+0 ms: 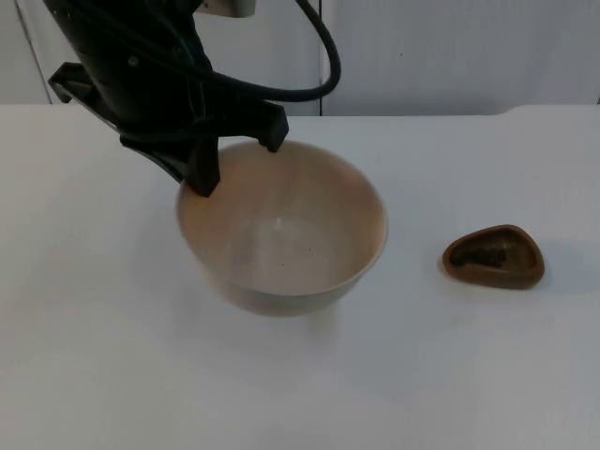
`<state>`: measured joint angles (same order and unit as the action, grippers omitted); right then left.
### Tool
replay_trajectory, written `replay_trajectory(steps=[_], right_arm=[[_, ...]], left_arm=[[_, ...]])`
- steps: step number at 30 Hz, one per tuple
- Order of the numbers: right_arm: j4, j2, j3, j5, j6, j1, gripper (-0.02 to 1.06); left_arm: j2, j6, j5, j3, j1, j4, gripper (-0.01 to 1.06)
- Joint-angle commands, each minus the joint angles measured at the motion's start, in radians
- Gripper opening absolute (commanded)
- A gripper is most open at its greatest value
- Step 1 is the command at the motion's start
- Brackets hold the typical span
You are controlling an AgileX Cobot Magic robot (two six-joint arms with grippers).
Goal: Pick up the bowl with the left hand and pour the coffee beans from the cup into the bowl with the right hand.
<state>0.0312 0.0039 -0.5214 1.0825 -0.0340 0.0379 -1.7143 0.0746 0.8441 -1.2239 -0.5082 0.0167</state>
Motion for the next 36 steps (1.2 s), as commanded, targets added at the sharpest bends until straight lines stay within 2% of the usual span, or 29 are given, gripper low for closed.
replay_trajectory(steps=[1,9,19,23,31,36], right_arm=[[0.020,-0.004,0.005,-0.007,0.000,-0.004,1.05],[0.077,0.036,0.002,-0.025,0.027,-0.004,1.05],[0.084,0.346,-0.095,-0.122,0.020,-0.004,1.04],[0.086,0.486,-0.151,-0.168,0.020,-0.004,1.04],[0.090,0.717,-0.256,-0.182,0.018,-0.004,1.04],[0.148,0.878,-0.318,-0.180,0.008,-0.004,1.04]], left_arm=[[0.008,0.013,-0.003,0.003,-0.006,-0.007,0.00],[0.008,0.011,-0.005,0.003,-0.006,-0.001,0.00],[-0.055,-0.006,-0.053,0.015,-0.006,0.002,0.00],[-0.091,-0.006,-0.141,0.062,-0.006,0.002,0.00],[-0.109,-0.006,-0.176,0.084,-0.006,0.002,0.00],[-0.123,-0.006,-0.176,0.084,-0.006,-0.001,0.00]])
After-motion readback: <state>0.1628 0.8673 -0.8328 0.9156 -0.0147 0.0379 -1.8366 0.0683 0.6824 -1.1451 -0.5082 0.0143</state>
